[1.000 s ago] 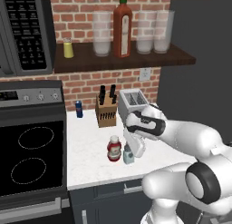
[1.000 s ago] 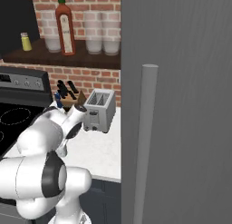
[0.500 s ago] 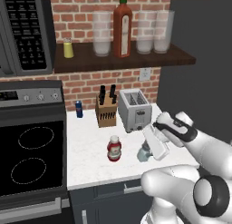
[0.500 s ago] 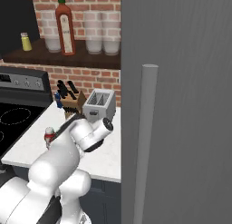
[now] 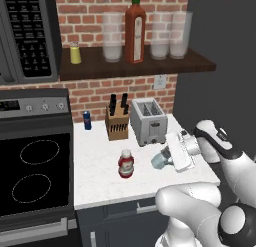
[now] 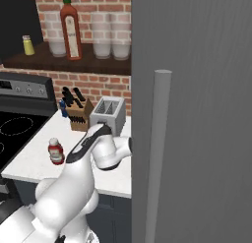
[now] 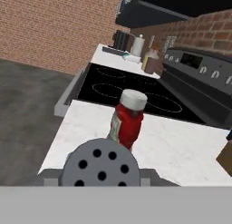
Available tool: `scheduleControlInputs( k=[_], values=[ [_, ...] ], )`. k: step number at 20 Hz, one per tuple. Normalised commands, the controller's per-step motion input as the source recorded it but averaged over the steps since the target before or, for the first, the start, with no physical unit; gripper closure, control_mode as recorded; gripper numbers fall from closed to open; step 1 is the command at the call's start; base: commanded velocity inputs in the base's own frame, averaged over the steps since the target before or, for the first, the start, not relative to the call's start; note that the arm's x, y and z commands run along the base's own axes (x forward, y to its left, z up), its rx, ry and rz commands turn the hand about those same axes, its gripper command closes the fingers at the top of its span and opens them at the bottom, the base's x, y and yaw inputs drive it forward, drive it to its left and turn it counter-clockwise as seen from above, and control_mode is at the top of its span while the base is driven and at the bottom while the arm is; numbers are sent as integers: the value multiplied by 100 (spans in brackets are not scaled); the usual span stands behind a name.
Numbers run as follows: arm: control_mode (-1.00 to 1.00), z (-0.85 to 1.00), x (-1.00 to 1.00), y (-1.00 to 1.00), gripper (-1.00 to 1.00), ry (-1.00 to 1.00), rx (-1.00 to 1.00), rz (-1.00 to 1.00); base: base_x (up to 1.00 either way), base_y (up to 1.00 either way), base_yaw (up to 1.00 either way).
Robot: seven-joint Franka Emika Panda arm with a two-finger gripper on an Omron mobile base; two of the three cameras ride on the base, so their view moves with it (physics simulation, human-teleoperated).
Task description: Put the shaker and condiment bottle from the counter next to their counterparts in the cabinet.
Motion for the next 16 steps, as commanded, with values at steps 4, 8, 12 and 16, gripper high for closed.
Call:
scheduleControlInputs(
  k=[4,8,12,16],
  values=[
    [-100,77,0,0,100,0,23,0,0,0,0],
    [-100,68,0,5,100,0,15,0,0,0,0],
    [-100,65,0,13,100,0,9,-1,0,0,0],
    [-100,62,0,21,100,0,4,-2,0,0,0]
  ],
)
